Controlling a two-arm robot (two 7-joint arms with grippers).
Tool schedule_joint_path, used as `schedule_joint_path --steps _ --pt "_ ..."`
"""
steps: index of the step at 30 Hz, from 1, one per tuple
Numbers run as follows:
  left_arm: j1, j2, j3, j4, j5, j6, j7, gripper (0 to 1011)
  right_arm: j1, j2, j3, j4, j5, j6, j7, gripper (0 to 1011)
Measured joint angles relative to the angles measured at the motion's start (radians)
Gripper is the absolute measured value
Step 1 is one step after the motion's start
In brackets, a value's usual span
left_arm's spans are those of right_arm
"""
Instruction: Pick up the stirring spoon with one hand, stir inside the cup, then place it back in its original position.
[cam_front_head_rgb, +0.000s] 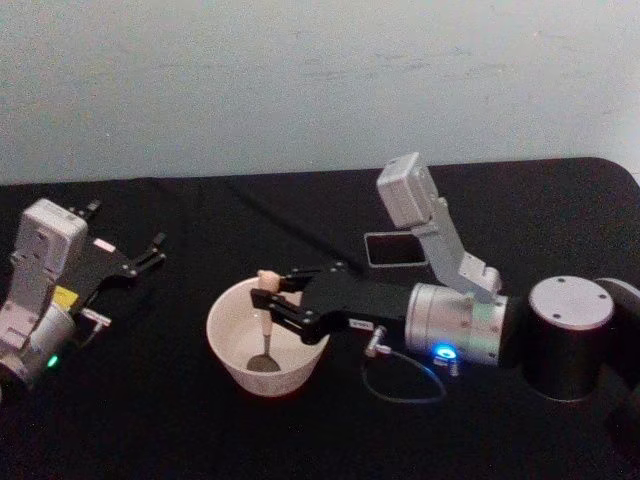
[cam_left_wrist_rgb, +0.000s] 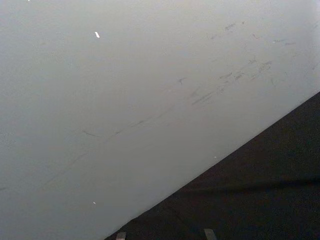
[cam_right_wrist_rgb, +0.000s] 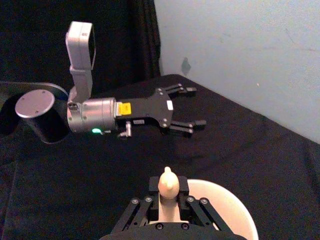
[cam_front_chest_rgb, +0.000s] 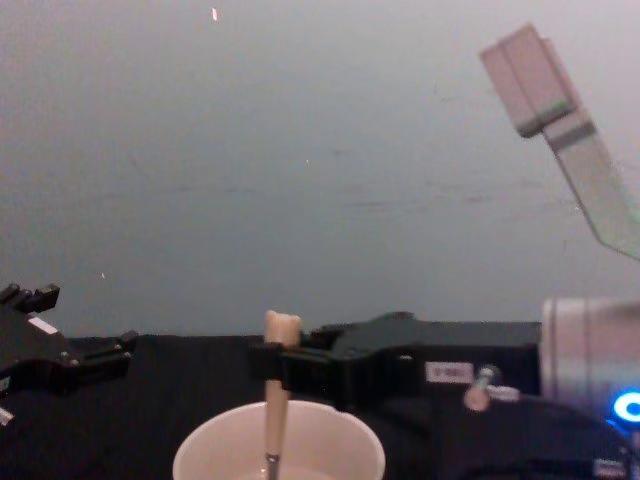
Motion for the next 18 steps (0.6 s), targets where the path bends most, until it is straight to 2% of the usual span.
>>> schedule_joint_path --steps 9,12,18 --pt "0.000 0.000 0.000 0.000 0.000 0.000 0.000 1001 0.042 -0.073 -0.018 0.059 -0.014 -0.016 -0.044 212" --pt "0.000 0.000 0.000 0.000 0.000 0.000 0.000 1001 0.056 -0.104 -0.019 0.095 -0.033 -0.027 -0.077 212" --pt "0.000 0.000 0.000 0.000 0.000 0.000 0.000 1001 0.068 -0.127 -0.005 0.134 -0.053 -0.032 -0.105 212"
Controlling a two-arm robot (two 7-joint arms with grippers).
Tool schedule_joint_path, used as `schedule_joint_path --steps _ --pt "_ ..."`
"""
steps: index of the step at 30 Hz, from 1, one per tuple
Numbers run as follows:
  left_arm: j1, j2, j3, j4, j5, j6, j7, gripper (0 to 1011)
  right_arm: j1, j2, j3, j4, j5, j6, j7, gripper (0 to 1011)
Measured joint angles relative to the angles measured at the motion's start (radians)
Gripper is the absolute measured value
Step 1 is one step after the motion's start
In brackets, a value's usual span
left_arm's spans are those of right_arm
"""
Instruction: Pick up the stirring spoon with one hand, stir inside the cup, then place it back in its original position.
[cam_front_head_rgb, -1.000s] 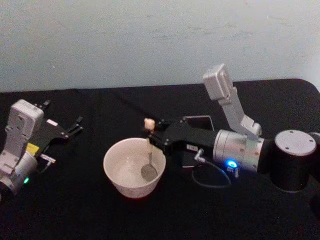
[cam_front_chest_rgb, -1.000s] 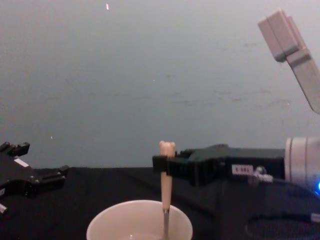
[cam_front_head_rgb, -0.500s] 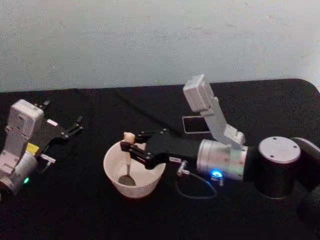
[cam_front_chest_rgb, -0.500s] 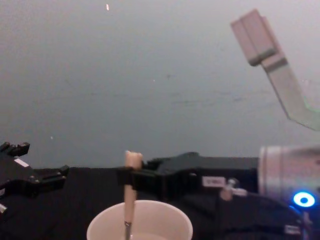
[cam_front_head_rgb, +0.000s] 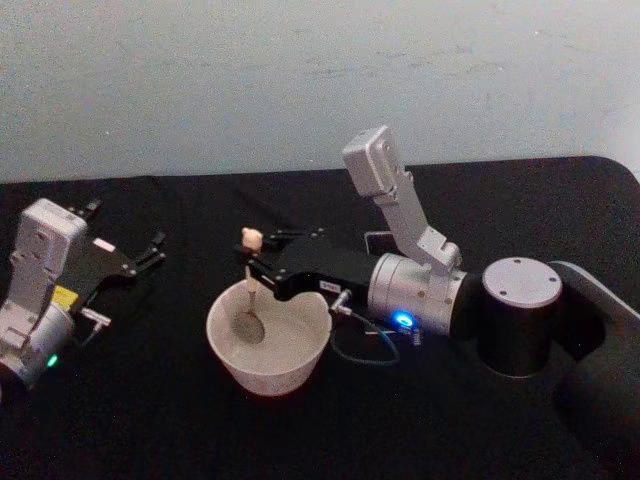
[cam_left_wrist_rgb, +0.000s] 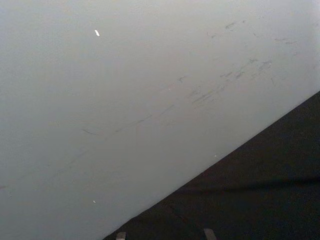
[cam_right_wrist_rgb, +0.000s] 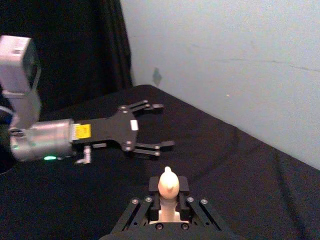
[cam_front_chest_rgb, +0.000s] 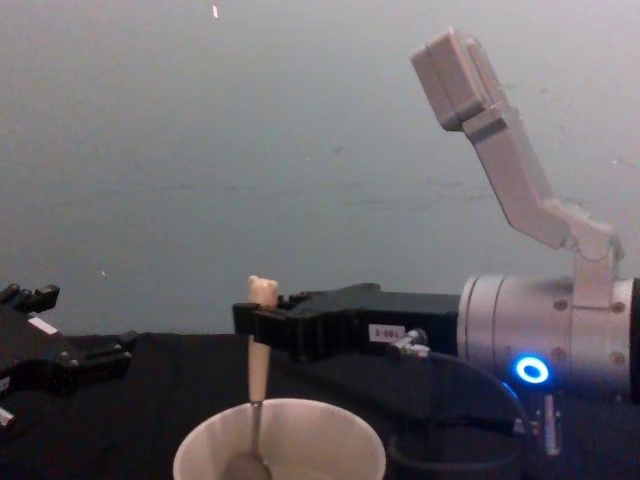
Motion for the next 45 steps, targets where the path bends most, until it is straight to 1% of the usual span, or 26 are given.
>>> schedule_joint_path --steps 4,7,10,12,16,20,21,24,36,42,43,45 --pt "0.000 0.000 0.000 0.000 0.000 0.000 0.000 1001 0.001 -0.001 0.016 0.012 -0.005 0.000 -0.006 212" --pt "0.000 0.000 0.000 0.000 0.000 0.000 0.000 1001 0.000 0.007 0.030 0.011 -0.005 0.001 -0.005 212" --pt "0.000 0.000 0.000 0.000 0.000 0.000 0.000 1001 -0.009 0.023 0.041 -0.003 -0.003 0.005 0.003 212" --pt "0.000 0.000 0.000 0.000 0.000 0.000 0.000 1001 -0.020 0.040 0.048 -0.021 0.002 0.009 0.013 212" --pt "0.000 0.000 0.000 0.000 0.000 0.000 0.000 1001 -0.043 0.073 0.062 -0.062 0.028 0.021 0.038 212" --pt "0.000 0.000 0.000 0.000 0.000 0.000 0.000 1001 -0.057 0.090 0.072 -0.090 0.051 0.032 0.048 212" --pt "0.000 0.000 0.000 0.000 0.000 0.000 0.000 1002 -0.062 0.095 0.075 -0.099 0.063 0.034 0.051 212" --pt "0.000 0.000 0.000 0.000 0.000 0.000 0.000 1001 -0.066 0.096 0.078 -0.108 0.081 0.034 0.049 212" --pt "0.000 0.000 0.000 0.000 0.000 0.000 0.000 1001 -0.062 0.088 0.079 -0.108 0.115 0.035 0.016 212" --pt "0.000 0.000 0.000 0.000 0.000 0.000 0.000 1001 -0.067 0.084 0.110 -0.116 0.162 0.041 -0.008 212" --pt "0.000 0.000 0.000 0.000 0.000 0.000 0.000 1001 -0.070 0.084 0.121 -0.121 0.177 0.041 -0.016 212" --pt "0.000 0.000 0.000 0.000 0.000 0.000 0.000 1001 -0.073 0.083 0.131 -0.126 0.194 0.041 -0.024 212"
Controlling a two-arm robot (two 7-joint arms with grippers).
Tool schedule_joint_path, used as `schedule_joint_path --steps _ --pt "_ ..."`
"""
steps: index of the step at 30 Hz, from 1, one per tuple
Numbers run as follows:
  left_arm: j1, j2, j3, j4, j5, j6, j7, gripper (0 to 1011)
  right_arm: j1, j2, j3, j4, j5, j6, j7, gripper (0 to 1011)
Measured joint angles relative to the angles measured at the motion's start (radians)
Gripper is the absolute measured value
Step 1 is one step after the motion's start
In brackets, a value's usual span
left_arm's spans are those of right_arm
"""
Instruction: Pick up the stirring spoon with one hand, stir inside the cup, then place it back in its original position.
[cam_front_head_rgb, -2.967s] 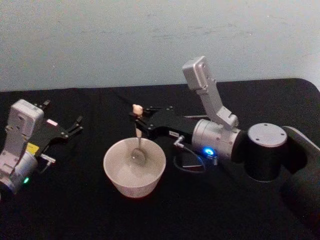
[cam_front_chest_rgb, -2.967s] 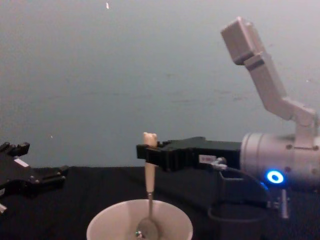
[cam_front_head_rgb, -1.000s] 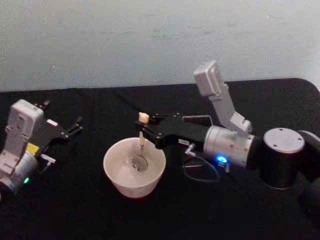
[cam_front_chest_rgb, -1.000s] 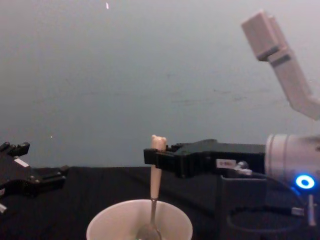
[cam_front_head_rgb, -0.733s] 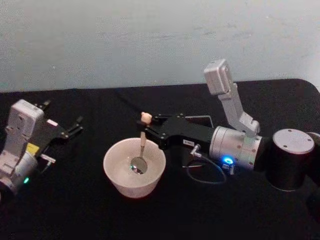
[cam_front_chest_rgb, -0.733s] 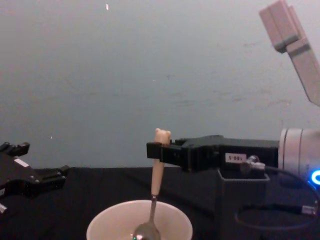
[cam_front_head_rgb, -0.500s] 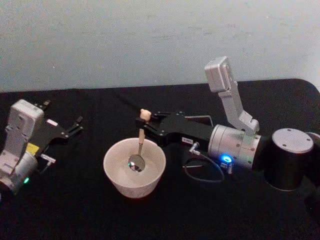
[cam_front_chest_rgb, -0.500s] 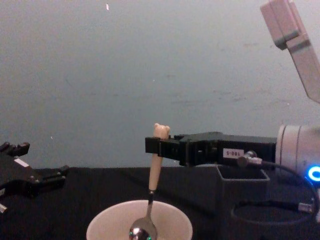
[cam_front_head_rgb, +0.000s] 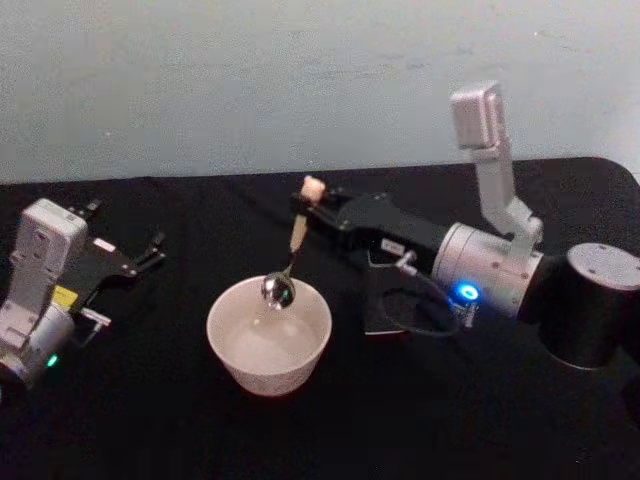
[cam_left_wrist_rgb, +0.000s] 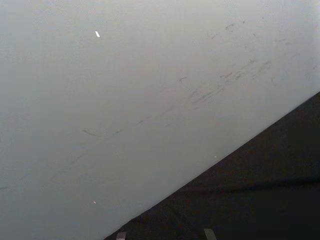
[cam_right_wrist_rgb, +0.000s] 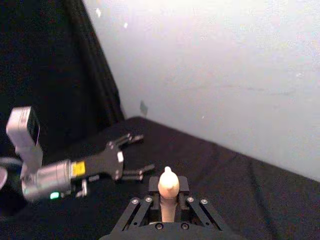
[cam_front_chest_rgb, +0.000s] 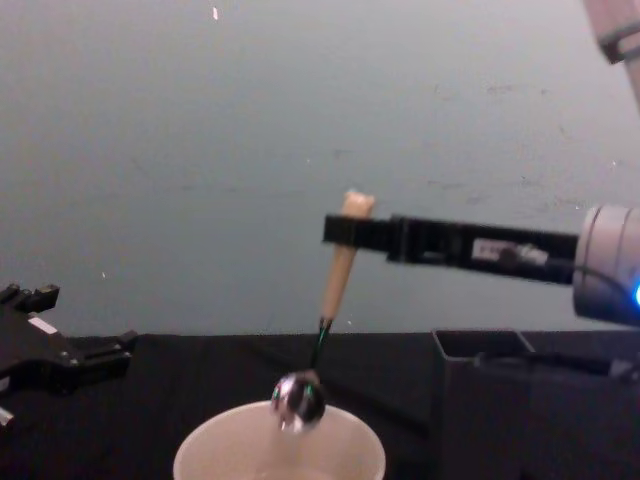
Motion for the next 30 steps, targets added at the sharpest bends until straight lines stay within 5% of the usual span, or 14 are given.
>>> schedule_joint_path --steps 17,30 --pt "0.000 0.000 0.000 0.000 0.000 0.000 0.000 1001 -0.037 0.055 0.160 -0.085 0.195 0.005 -0.077 212" --pt "0.000 0.000 0.000 0.000 0.000 0.000 0.000 1001 -0.096 0.169 0.213 -0.134 0.233 -0.030 -0.079 212"
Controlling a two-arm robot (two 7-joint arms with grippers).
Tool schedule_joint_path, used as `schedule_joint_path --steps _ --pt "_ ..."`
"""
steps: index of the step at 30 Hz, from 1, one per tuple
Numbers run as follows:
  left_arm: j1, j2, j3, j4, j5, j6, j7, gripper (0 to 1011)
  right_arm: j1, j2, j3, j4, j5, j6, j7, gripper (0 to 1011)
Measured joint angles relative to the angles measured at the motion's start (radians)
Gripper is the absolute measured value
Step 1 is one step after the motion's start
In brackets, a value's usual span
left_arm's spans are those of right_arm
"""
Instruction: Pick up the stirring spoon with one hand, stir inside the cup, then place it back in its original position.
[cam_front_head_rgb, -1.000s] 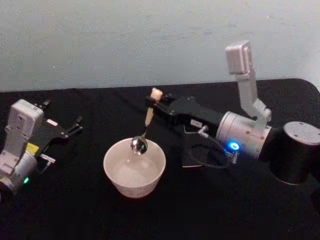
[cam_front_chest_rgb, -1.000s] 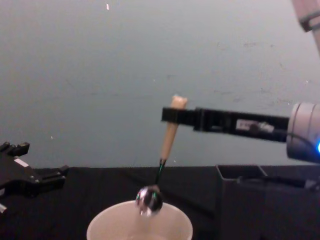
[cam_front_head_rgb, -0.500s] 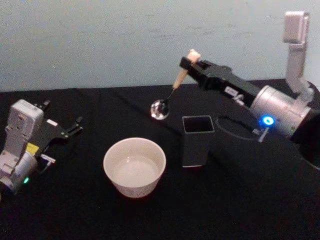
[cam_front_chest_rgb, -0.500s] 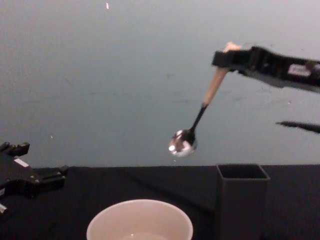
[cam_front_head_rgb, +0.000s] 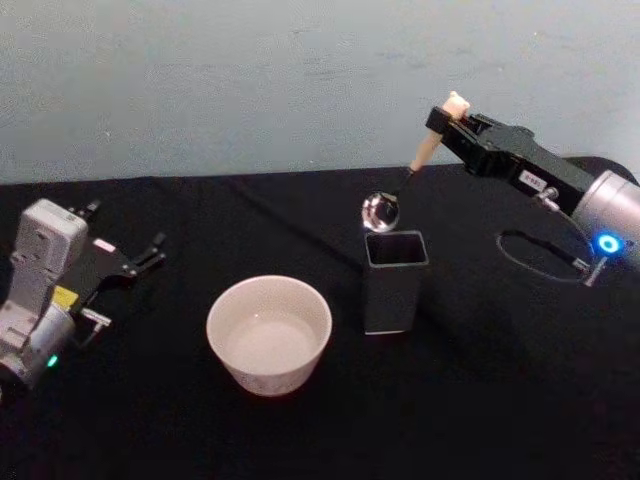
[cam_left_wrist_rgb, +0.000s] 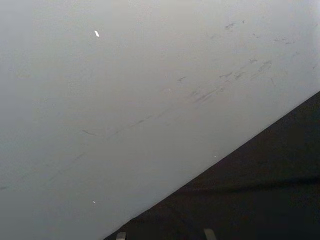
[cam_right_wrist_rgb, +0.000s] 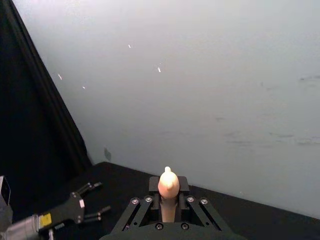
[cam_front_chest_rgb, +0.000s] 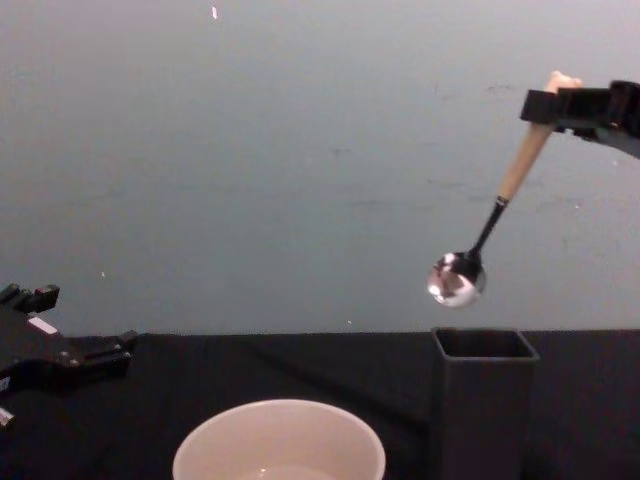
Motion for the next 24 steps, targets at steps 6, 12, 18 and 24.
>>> schedule_joint_path --steps 6,12,18,24 --pt "0.000 0.000 0.000 0.000 0.000 0.000 0.000 1001 -0.019 0.035 -0.002 -0.012 0.004 -0.014 0.003 212" --pt "0.000 0.000 0.000 0.000 0.000 0.000 0.000 1001 -0.028 0.061 -0.017 -0.015 0.004 -0.026 0.003 211" --pt "0.000 0.000 0.000 0.000 0.000 0.000 0.000 1001 -0.024 0.063 -0.040 0.002 -0.008 -0.033 -0.008 212" --pt "0.000 0.000 0.000 0.000 0.000 0.000 0.000 1001 -0.008 0.050 -0.067 0.032 -0.031 -0.034 -0.015 212"
